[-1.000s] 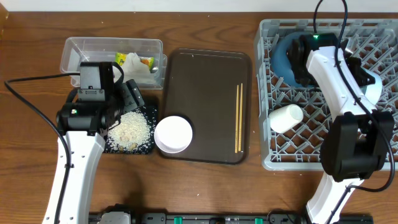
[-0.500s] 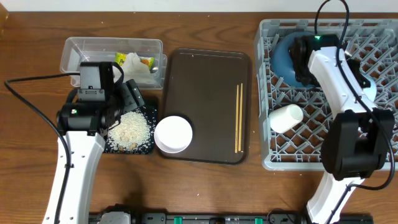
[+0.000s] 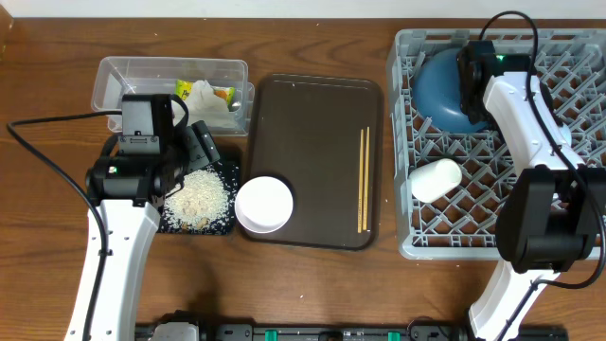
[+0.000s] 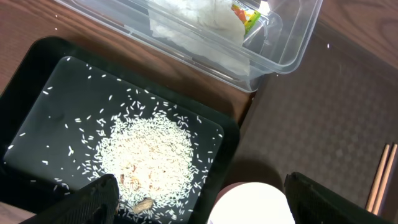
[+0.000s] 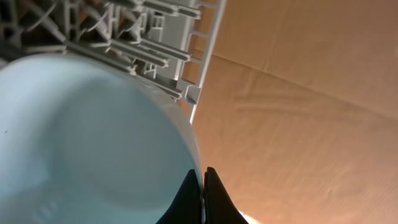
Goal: Sort waste into correct bins and load items into the dishwasher rack
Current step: 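Lift the light-blue bowl with right gripper and place it in the rack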
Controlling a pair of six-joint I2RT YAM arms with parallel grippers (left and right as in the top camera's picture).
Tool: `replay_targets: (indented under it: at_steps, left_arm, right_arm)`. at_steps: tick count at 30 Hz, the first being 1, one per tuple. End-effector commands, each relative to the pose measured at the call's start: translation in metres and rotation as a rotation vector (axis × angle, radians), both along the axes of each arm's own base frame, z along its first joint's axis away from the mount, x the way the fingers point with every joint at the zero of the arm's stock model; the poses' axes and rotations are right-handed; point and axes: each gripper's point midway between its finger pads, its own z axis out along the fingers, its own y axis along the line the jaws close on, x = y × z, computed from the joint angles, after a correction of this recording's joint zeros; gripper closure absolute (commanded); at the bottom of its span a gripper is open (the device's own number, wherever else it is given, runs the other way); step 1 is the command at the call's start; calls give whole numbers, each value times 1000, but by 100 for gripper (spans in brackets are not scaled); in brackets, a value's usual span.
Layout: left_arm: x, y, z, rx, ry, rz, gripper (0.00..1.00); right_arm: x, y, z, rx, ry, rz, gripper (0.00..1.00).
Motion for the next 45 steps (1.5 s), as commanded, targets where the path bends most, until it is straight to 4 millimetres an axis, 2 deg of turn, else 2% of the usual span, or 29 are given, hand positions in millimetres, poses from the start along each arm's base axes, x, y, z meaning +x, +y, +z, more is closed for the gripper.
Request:
replay_targets:
  at_steps: [1, 4, 8, 13, 19, 23, 28, 30, 37, 42, 44, 45]
  left_arm:
    - [2, 2, 2, 1, -5, 11, 12]
    - [2, 2, 2, 1, -5, 11, 12]
    - [2, 2, 2, 1, -5, 11, 12]
    - [2, 2, 2, 1, -5, 11, 12]
    - [2, 2, 2, 1, -5, 11, 12]
    - [2, 2, 2, 1, -5, 11, 12]
    - [2, 2, 2, 1, -5, 11, 12]
    - [2, 2, 2, 1, -5, 11, 12]
    - [2, 2, 2, 1, -5, 11, 12]
    - [2, 2, 2, 1, -5, 11, 12]
    - [2, 2, 2, 1, -5, 11, 12]
    - [2, 2, 2, 1, -5, 11, 12]
  right_arm:
    - [-3, 11, -25, 136, 163, 64, 99]
    - [-12, 9, -25, 140, 206, 52, 99]
    - [-17, -4, -12, 62, 236, 38, 99]
    - [-1, -14, -11, 44, 149, 37, 99]
    - [24, -20, -18, 87, 136, 114, 99]
    - [40, -16, -23, 125, 140, 185, 99]
    - [50, -13, -24, 139, 170, 245, 99]
    - [53, -8, -31, 183, 198, 286, 99]
    - [48, 24, -61, 402, 243, 369, 99]
    - [39, 37, -69, 463, 290, 389, 98]
    - [40, 39, -69, 463, 282, 386, 85]
    - [41, 39, -69, 463, 266, 381, 59]
